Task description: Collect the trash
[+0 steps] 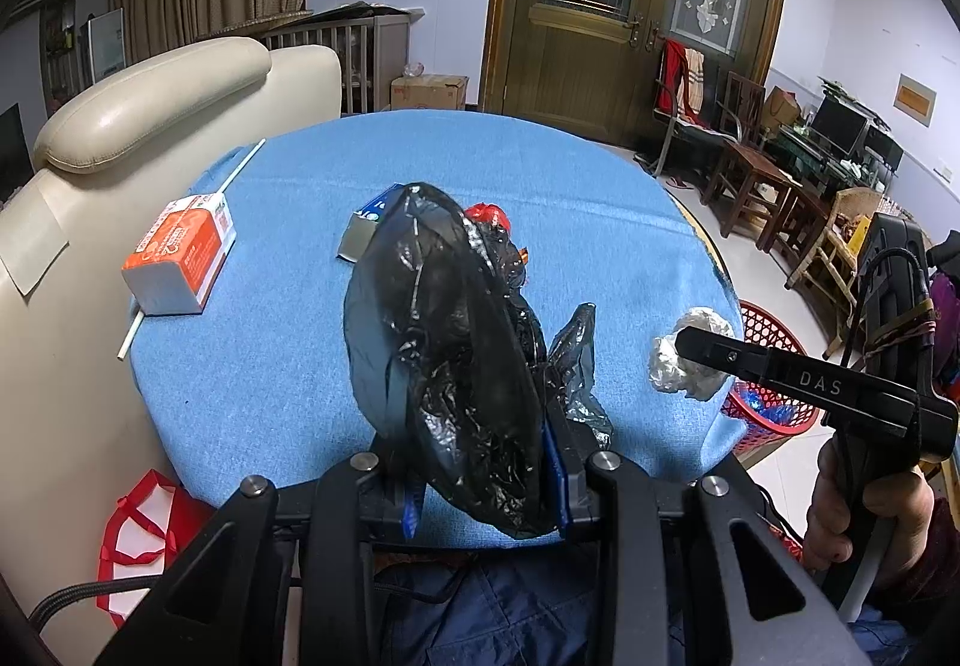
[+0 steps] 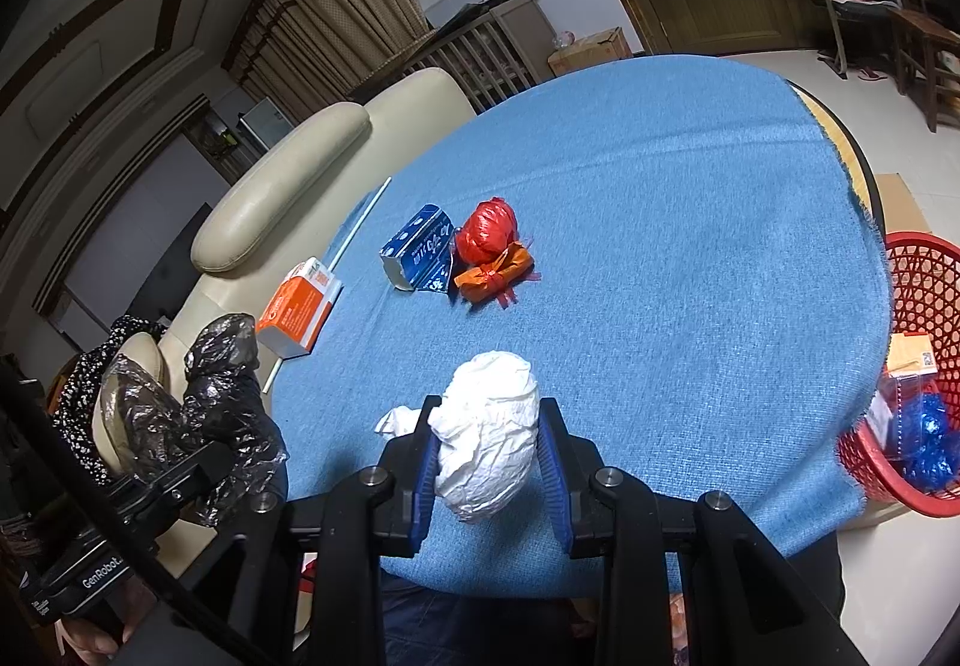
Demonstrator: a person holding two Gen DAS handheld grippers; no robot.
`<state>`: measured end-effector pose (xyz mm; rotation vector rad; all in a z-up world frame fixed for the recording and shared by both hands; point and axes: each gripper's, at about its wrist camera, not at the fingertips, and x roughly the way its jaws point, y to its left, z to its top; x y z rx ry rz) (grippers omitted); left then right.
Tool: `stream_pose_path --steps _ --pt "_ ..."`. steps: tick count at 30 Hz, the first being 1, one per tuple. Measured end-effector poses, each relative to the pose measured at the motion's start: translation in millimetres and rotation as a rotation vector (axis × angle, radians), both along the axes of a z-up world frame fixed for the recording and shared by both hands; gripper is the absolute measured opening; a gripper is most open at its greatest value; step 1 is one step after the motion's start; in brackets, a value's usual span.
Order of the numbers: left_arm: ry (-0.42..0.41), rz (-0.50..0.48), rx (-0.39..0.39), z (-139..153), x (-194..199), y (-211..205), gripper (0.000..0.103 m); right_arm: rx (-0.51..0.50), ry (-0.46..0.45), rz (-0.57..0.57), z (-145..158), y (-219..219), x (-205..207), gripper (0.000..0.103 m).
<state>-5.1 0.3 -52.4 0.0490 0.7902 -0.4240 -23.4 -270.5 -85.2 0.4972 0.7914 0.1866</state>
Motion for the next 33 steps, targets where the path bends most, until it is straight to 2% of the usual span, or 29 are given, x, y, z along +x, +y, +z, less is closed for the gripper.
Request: stream_pose_path --steps 33 --pt "0.006 -0.008 0.006 -0.4 0.1 -2.4 0.034 0.015 0.016 -0.002 -3.1 -0.5 -0.3 0.032"
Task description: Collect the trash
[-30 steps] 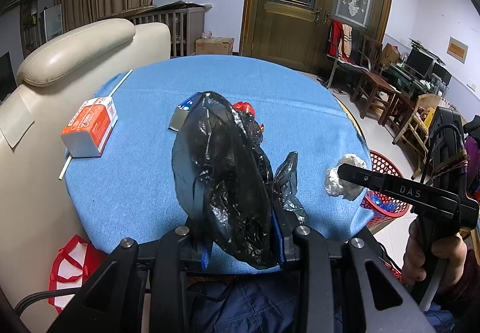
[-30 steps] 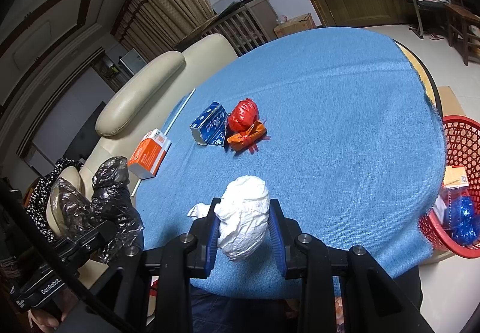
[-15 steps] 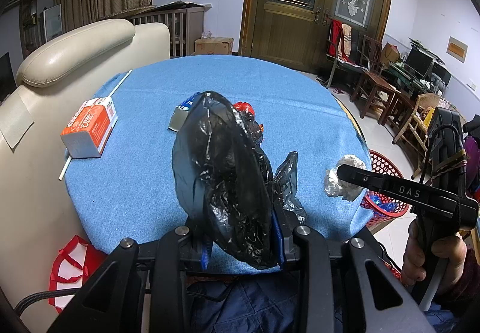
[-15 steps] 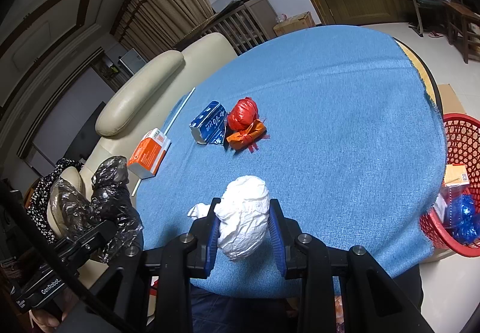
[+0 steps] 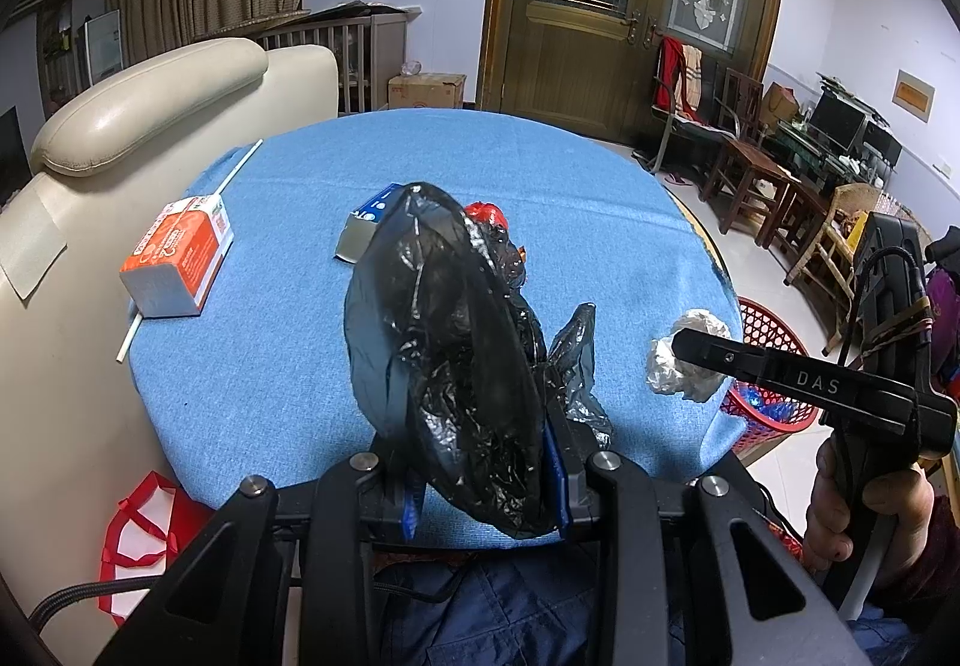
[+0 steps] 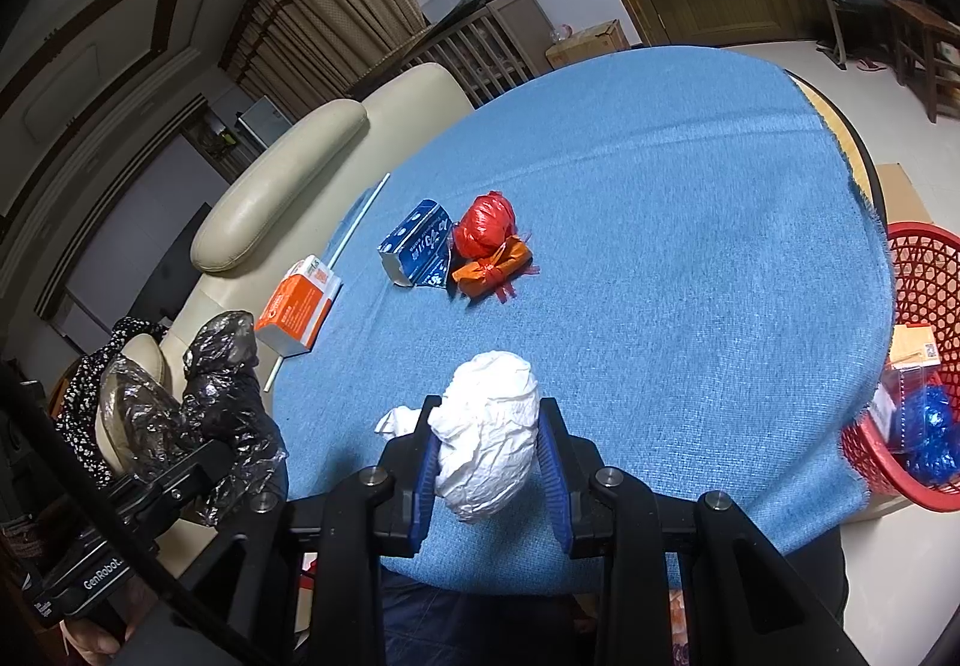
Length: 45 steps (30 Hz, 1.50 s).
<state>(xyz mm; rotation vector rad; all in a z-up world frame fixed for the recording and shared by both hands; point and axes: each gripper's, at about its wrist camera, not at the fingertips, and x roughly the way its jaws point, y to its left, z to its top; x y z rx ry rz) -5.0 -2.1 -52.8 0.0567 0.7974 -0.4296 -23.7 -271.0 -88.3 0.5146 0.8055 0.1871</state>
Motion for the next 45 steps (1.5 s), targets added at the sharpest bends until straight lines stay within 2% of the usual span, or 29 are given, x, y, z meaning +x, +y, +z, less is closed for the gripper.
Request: stream_pose_path --steps 45 --pt "0.042 -0.024 0.02 -8.9 6.7 -4.2 0.034 0.039 0.028 -0.016 -7.8 -9.2 0.9 0.032"
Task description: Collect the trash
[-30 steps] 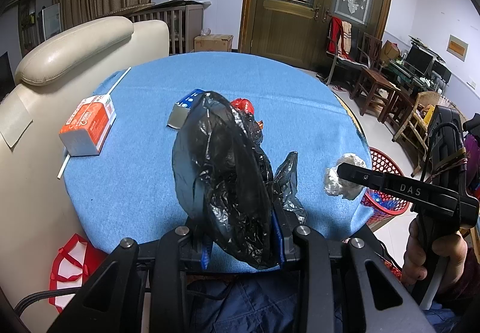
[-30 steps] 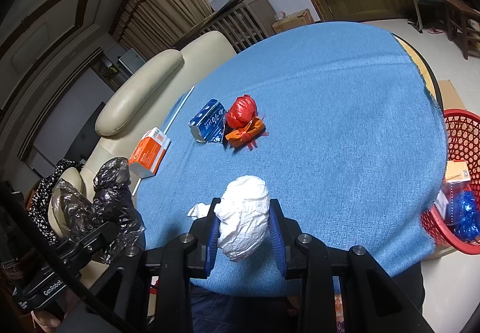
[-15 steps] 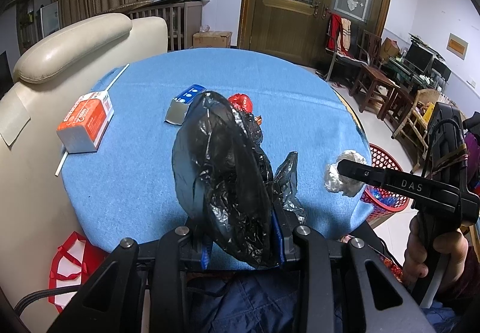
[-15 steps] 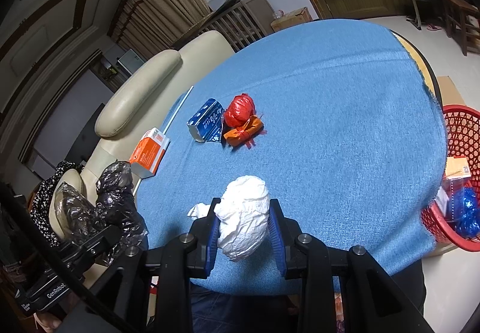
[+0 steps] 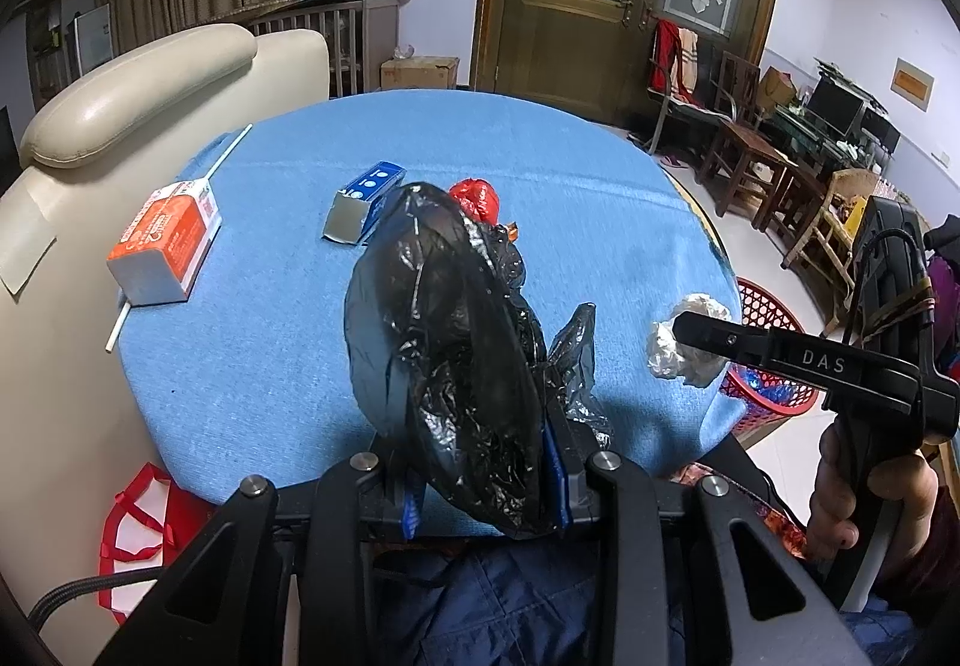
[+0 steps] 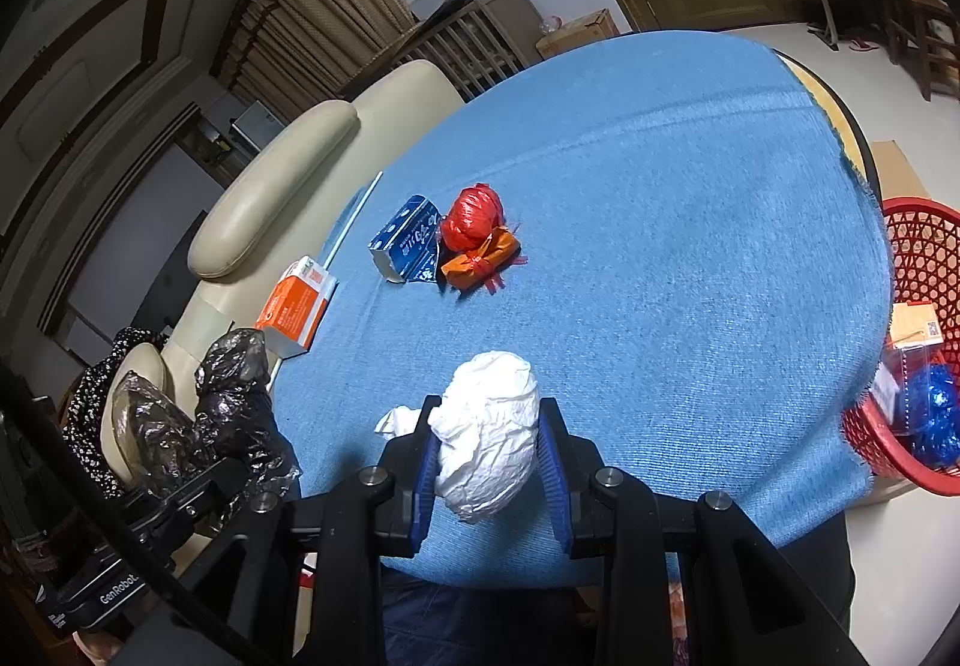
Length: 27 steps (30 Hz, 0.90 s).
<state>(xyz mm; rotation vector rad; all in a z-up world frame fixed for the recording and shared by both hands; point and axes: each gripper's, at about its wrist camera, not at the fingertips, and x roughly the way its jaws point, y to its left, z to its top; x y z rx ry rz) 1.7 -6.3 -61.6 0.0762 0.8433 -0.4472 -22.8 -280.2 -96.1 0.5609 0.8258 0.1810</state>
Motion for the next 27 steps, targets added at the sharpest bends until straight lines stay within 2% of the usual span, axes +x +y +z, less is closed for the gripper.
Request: stream_pose_path --steps 11,27 --pt "0.005 -0.009 0.012 -1.1 0.1 -3.2 0.034 0.013 0.006 -0.005 -2.9 -3.2 0.0 0.032" --pt "-0.028 -0.081 0.081 1.8 -5.3 -26.4 0.034 0.047 0.006 -0.036 -8.5 -18.2 -5.0 0.032"
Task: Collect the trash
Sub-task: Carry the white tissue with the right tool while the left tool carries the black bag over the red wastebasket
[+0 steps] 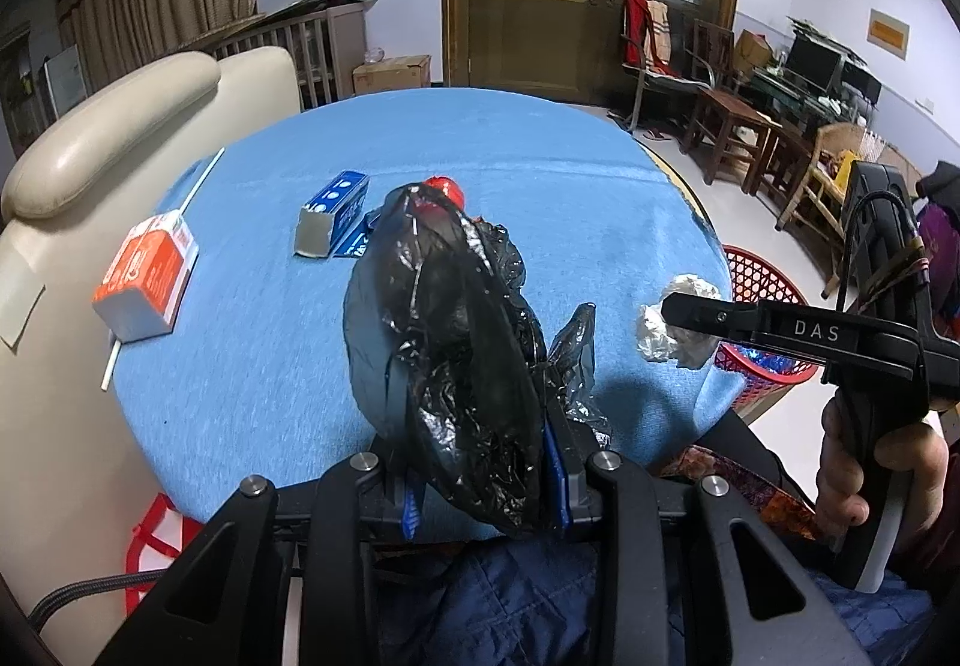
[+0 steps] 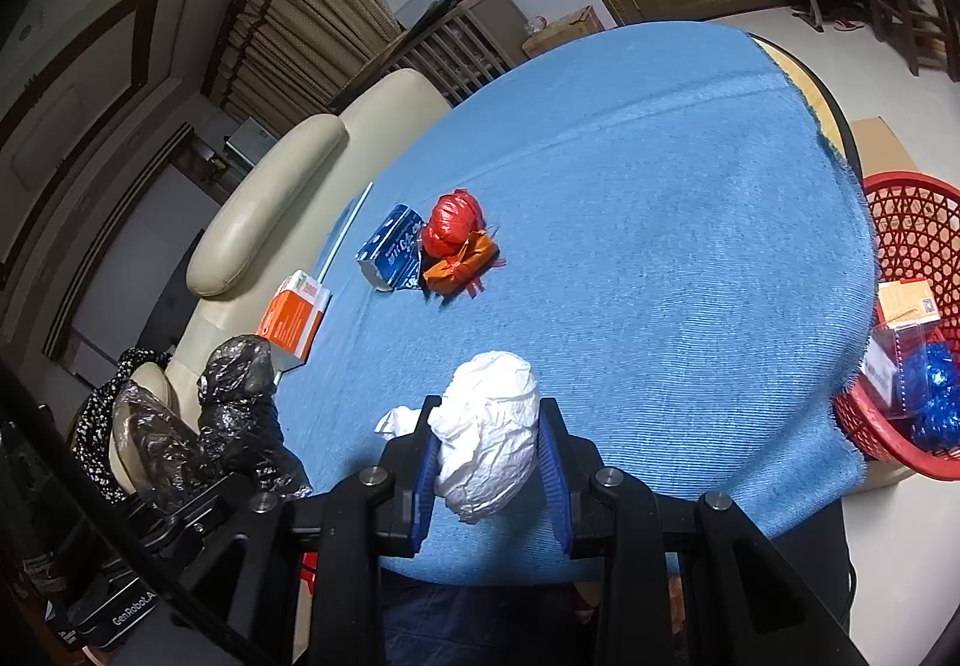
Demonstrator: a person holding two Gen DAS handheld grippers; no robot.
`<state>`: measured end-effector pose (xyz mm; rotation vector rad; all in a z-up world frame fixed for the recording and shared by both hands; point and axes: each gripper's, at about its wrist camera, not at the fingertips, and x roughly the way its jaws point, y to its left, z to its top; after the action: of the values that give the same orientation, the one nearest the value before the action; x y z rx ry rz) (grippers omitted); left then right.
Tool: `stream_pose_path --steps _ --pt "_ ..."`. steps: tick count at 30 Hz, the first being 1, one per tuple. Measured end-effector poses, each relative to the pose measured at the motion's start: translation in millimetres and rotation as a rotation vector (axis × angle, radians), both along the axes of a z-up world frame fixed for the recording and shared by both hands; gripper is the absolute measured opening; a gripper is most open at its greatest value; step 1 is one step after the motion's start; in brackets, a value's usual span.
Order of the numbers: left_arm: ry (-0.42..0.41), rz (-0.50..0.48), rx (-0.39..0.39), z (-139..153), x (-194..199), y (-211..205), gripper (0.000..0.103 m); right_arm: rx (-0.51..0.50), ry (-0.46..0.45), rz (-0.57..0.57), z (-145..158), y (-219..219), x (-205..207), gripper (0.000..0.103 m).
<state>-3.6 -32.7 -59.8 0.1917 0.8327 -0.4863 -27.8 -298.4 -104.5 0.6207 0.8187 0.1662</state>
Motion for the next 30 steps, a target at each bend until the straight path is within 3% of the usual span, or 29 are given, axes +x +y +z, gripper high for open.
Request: stream_pose_path --steps 14,30 --pt "-0.055 -0.03 0.034 14.1 5.5 -27.7 0.034 0.012 -0.029 -0.095 0.6 -38.7 -13.8 0.032" --pt "-0.098 -0.155 0.096 18.0 11.1 -92.4 0.034 0.049 -0.031 -0.259 -1.5 -103.5 -43.2 0.032"
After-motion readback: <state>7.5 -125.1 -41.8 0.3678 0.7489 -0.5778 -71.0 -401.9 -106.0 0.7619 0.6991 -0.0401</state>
